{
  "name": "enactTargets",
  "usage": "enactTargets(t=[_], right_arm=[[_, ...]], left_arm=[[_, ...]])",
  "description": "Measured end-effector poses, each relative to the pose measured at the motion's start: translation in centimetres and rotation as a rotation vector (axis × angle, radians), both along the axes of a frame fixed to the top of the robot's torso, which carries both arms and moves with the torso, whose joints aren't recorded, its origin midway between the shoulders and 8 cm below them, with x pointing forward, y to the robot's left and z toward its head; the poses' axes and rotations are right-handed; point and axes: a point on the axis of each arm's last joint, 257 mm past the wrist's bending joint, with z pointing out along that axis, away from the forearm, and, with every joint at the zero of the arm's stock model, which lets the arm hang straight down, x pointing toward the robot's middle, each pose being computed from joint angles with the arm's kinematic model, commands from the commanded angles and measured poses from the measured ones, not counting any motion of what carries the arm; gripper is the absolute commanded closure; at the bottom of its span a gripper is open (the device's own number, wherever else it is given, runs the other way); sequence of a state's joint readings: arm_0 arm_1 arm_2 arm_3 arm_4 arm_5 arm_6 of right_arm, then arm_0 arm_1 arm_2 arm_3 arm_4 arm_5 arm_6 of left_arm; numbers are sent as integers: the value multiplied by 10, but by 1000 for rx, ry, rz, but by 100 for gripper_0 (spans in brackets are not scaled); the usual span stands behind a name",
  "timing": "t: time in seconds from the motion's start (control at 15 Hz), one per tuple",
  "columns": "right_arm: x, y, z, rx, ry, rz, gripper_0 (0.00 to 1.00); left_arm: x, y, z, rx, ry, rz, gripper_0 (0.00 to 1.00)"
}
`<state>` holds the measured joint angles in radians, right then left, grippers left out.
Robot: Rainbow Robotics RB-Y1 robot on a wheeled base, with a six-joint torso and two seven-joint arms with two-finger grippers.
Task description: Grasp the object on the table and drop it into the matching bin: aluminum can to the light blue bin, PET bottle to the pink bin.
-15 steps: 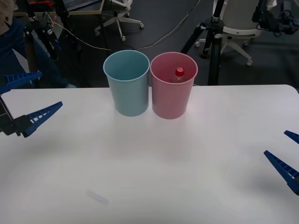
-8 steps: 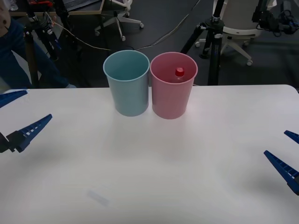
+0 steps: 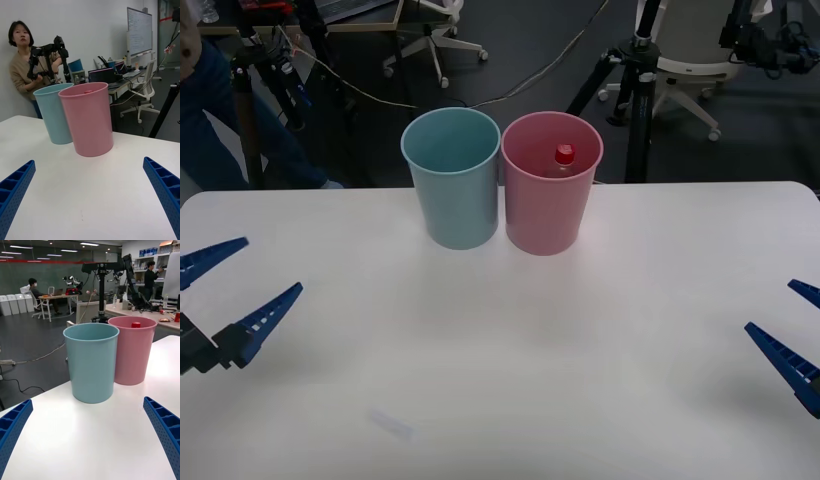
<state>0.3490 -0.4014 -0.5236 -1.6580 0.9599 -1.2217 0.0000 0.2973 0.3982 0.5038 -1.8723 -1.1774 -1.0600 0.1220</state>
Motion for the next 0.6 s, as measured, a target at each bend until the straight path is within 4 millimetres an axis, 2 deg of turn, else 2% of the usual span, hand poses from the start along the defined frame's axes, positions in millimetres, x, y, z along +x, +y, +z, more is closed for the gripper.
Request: enactTargets(t=[0.33, 0.6], right_arm=[[0, 0, 0, 0, 0, 0, 0], [0, 0, 0, 0, 0, 0, 0]], left_arm=[[-20, -4, -18, -33, 36, -9, 0], [-27, -1, -23, -41, 46, -1, 0]])
